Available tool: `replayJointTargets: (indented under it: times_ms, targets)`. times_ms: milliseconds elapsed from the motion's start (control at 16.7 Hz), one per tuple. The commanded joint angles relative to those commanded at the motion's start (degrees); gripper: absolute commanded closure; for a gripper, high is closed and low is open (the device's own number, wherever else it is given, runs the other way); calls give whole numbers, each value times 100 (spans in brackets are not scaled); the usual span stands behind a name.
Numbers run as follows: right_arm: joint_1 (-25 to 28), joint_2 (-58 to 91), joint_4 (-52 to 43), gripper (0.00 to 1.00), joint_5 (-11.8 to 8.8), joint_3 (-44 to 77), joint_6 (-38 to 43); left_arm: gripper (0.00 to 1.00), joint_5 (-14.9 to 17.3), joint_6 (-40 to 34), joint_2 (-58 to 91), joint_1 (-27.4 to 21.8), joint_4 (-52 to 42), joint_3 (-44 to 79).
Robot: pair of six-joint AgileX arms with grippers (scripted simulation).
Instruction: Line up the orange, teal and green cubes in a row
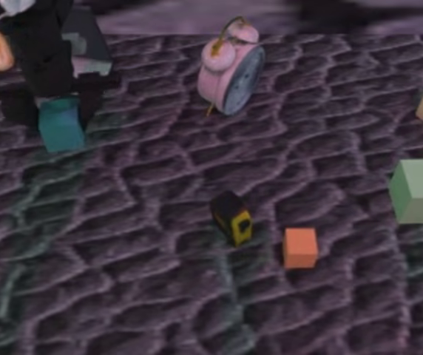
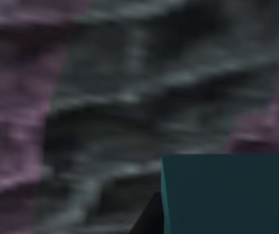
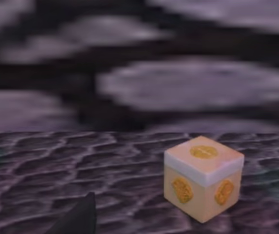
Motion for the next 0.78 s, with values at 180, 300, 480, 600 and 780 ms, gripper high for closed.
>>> replayJointTargets:
  times_ms: [180,300,480,600,780]
  targets:
    - [0,0,0,0,0,0,0,100,-11,-449,-70,-551,-23,-55]
    - [0,0,0,0,0,0,0,100,-20,-908,-152,-1136,-46,-143]
    - [0,0,0,0,0,0,0,100,-28,-1694,-306,-2181,-82,-324]
    - [0,0,0,0,0,0,0,100,-34,-2183,-425,-2825,-90,-441]
    - [0,0,0,0,0,0,0,100,-50,-2698,-592,-3429,-67,-564]
